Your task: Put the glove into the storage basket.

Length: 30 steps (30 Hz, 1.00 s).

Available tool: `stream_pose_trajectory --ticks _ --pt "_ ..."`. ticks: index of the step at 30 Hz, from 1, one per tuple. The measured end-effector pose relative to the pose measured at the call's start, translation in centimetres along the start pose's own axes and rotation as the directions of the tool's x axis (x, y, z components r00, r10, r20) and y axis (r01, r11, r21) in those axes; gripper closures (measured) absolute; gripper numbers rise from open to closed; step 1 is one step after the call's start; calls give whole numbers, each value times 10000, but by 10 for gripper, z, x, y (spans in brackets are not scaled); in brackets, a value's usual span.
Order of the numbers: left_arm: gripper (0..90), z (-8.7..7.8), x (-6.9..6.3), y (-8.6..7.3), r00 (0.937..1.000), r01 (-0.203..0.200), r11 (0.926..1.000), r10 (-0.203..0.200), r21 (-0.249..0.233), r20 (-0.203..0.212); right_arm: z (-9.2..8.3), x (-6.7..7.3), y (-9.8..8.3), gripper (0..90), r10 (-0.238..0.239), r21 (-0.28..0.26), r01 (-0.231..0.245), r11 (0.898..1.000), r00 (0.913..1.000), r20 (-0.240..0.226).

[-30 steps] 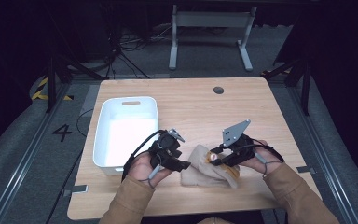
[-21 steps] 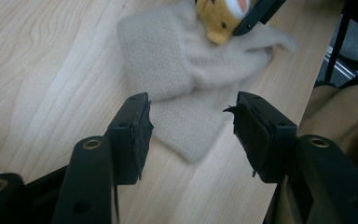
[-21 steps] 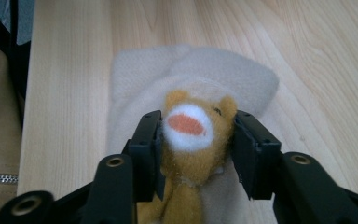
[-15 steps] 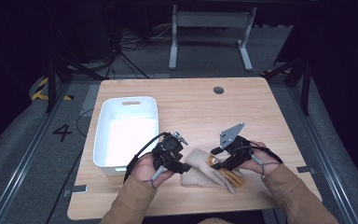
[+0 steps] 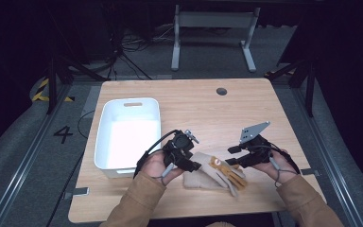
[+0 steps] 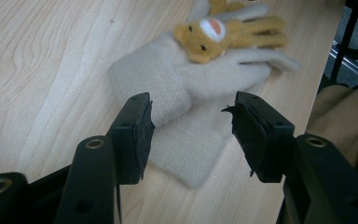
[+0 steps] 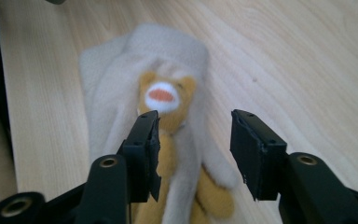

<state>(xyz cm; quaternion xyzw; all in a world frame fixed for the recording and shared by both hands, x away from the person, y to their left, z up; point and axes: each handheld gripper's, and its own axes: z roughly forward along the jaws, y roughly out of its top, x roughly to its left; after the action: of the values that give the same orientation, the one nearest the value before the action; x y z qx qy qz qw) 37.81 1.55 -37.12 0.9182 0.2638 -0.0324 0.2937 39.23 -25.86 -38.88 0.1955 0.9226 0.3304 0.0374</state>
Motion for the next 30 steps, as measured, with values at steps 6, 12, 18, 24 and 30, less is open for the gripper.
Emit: stream_pose_trajectory --ticks 6,12,18,24,30 --pt "523 8 1 4 9999 -119 9997 118 197 56 -4 1 -13 594 422 451 -432 9981 9988 229" --pt "546 10 1 5 9998 -211 9992 208 336 81 -8 2 -27 611 990 569 -1007 9933 9946 316" --pt "539 13 1 3 9999 -115 9995 114 301 15 -8 6 -41 623 1217 568 -1240 9907 9917 424" --pt "517 18 3 1 9999 98 9993 -97 364 -39 -6 6 -50 620 1366 605 -1387 9885 9900 365" --pt "509 22 4 0 9999 164 9987 -166 489 34 1 9 -49 612 1257 873 -1260 9882 9920 81"
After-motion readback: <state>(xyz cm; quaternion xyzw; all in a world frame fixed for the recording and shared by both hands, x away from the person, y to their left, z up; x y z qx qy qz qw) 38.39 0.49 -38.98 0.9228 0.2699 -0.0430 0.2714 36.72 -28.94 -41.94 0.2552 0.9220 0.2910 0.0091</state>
